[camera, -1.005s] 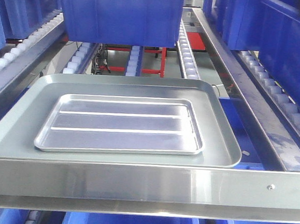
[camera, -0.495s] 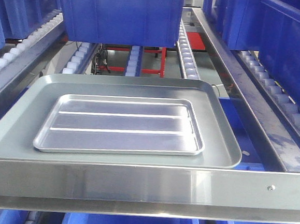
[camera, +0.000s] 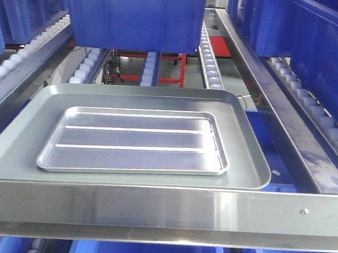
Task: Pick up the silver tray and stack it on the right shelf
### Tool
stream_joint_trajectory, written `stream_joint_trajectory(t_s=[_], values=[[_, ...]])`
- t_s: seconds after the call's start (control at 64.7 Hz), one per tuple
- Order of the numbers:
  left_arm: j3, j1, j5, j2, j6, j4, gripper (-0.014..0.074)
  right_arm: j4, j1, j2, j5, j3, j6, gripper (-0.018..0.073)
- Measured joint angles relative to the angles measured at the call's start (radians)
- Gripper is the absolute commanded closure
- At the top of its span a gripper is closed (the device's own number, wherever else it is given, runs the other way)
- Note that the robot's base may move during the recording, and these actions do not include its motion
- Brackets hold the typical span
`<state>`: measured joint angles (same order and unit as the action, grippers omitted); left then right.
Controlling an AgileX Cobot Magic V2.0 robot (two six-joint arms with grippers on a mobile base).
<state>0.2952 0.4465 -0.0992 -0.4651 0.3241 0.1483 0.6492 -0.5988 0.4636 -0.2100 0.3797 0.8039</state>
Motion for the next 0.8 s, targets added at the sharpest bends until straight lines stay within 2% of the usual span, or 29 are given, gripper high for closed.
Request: stream_joint_trajectory(t_s=[0.062, 0.108, 0.278, 0.356, 0.51, 0.68, 0.804], values=[[0.0, 0.0, 0.0, 0.0, 0.0, 0.0, 0.0686, -0.016, 0.054, 0.0, 0.006, 0.0, -0.059, 0.0509], [0.0, 0.0, 0.0, 0.0, 0.0, 0.0, 0.0686, -0.065, 0.113, 0.0, 0.017, 0.0, -0.143, 0.0509], [0.0, 0.0, 0.0, 0.0, 0.0, 0.0, 0.0686, -0.393, 0.292, -0.032, 0.093, -0.041, -0.522, 0.0509], [0.0, 0.0, 0.0, 0.0, 0.0, 0.0, 0.0686, -0.495, 0.362, -0.102, 0.156, -0.106, -0.627, 0.0509], [0.0, 0.0, 0.0, 0.0, 0.0, 0.0, 0.0686, -0.553, 0.447, -0.271, 0.195, -0.242, -0.667, 0.0509], [0.0, 0.0, 0.0, 0.0, 0.0, 0.0, 0.0687, -0.559, 0.516, -0.43, 0.201, -0.359, -0.672, 0.0509], [0.0, 0.0, 0.0, 0.0, 0.0, 0.0, 0.0687, -0.56, 0.545, -0.47, 0.22, -0.405, -0.672, 0.0509]])
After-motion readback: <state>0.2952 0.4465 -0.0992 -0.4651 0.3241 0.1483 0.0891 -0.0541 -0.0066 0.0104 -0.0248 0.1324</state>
